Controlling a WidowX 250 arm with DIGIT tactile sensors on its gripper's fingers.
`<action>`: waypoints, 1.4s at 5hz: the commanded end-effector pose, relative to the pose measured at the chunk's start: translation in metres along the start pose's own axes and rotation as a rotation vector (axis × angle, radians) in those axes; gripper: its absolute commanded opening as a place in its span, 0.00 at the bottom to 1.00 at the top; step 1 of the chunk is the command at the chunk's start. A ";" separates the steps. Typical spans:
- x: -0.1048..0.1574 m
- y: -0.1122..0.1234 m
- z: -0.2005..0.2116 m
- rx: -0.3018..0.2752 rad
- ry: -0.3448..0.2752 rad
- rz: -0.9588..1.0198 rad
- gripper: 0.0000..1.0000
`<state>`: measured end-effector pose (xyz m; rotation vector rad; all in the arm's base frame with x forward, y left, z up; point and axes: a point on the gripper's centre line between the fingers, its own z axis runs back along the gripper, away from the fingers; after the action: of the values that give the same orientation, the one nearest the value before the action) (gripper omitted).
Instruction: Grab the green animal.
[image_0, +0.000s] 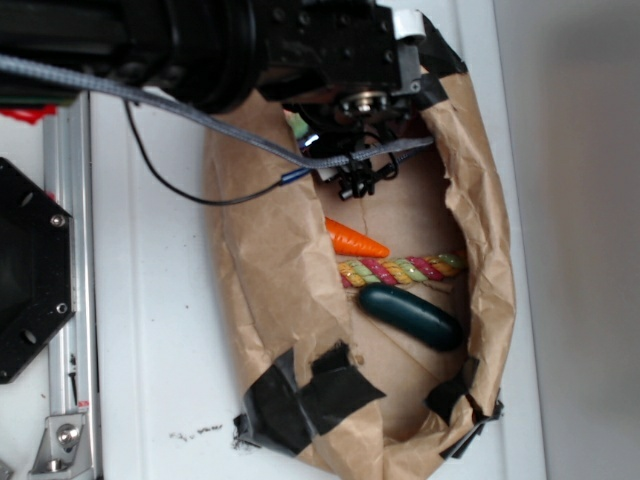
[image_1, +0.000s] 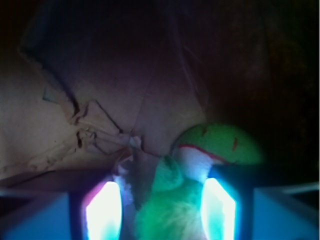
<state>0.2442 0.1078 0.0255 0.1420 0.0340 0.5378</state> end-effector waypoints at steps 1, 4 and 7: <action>0.005 0.009 0.017 -0.009 -0.039 -0.040 0.00; -0.011 0.022 0.028 -0.041 -0.035 -0.021 1.00; -0.027 0.039 -0.005 -0.056 -0.005 -0.036 1.00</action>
<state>0.2187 0.1057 0.0301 0.0884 -0.0015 0.4234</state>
